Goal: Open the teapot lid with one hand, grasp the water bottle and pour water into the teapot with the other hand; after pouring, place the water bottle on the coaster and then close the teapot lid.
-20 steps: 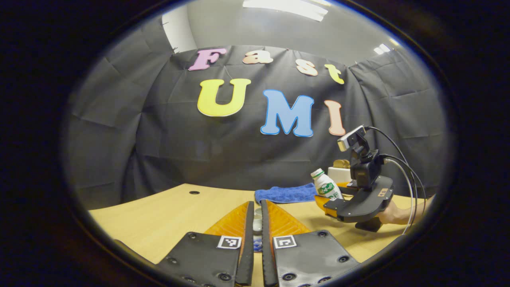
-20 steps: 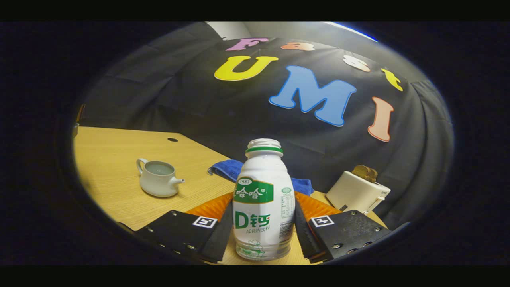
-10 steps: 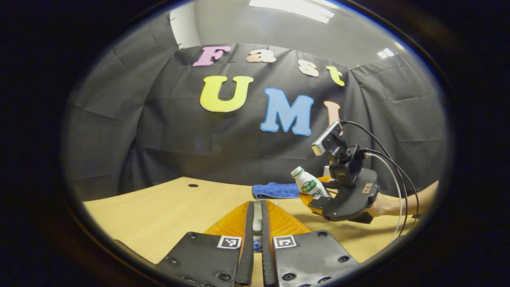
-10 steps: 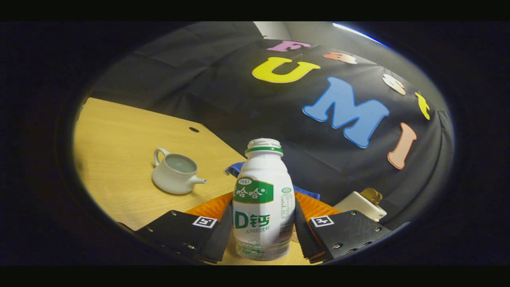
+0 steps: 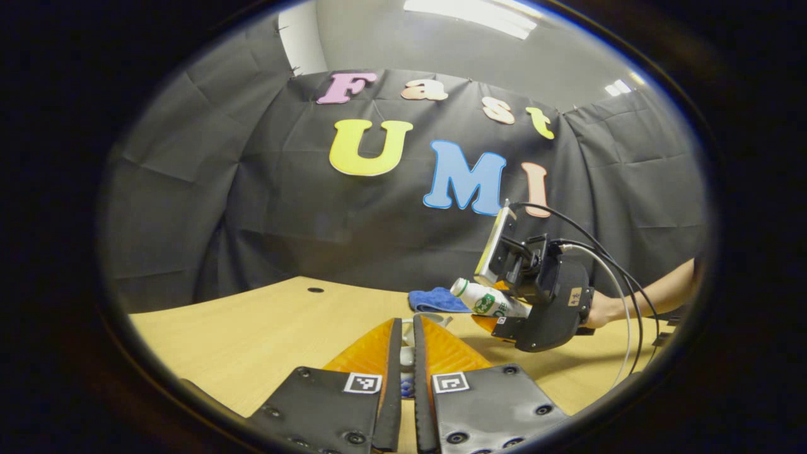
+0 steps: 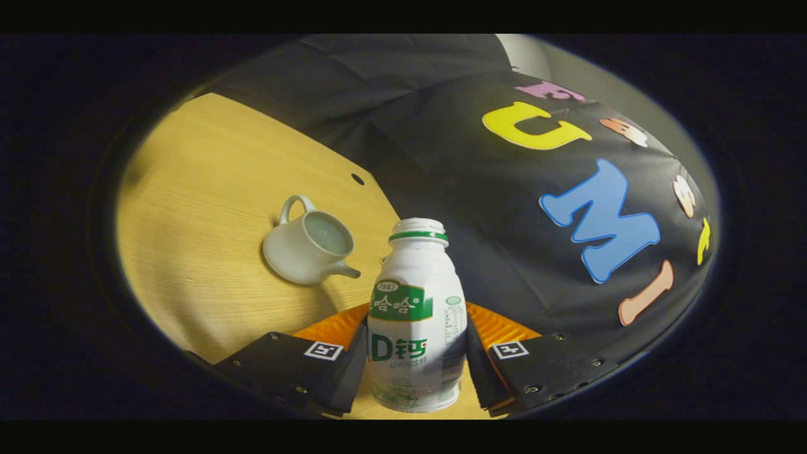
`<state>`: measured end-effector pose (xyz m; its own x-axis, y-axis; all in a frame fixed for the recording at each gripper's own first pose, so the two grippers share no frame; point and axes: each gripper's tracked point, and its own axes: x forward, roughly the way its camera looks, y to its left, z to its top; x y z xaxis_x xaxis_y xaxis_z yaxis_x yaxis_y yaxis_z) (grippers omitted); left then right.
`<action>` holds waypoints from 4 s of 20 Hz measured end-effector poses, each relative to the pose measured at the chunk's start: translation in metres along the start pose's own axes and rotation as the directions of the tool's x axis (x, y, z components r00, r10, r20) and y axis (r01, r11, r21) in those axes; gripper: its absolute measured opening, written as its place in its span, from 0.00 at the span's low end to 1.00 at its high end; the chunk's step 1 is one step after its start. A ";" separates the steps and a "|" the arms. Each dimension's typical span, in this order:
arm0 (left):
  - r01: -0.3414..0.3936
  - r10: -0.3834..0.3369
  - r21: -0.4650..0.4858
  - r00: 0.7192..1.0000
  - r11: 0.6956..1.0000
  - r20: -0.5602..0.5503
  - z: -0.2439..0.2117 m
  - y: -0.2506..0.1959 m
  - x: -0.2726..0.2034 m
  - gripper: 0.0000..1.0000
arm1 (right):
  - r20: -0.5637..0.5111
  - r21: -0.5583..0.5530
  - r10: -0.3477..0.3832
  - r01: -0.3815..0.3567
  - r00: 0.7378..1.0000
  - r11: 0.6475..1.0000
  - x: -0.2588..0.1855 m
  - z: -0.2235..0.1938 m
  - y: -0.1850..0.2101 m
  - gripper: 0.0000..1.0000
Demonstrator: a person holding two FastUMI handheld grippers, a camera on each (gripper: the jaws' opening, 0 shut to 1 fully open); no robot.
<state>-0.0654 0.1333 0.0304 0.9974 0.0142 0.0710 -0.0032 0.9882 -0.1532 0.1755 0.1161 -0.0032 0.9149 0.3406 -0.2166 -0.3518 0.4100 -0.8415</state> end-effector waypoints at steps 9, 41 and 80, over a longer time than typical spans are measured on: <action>-0.005 0.005 0.022 1.000 1.000 -0.015 -0.007 0.004 -0.005 0.19 | -0.024 -0.182 0.044 -0.047 0.999 0.982 0.009 0.001 0.014 0.71; -0.017 0.018 0.060 1.000 0.998 -0.024 -0.010 0.011 -0.008 0.19 | -0.055 -0.556 0.000 -0.030 0.998 0.831 0.012 0.011 0.001 0.71; -0.039 0.042 0.086 0.998 0.996 -0.043 -0.010 0.017 -0.013 0.19 | -0.028 -0.758 -0.025 -0.005 0.999 0.652 0.015 0.032 -0.009 0.71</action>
<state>-0.0781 0.1482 0.0172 0.9985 0.0496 0.0223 -0.0479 0.9964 -0.0704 0.1860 0.1447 0.0174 0.9285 0.3068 -0.2094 -0.0841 -0.3754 -0.9230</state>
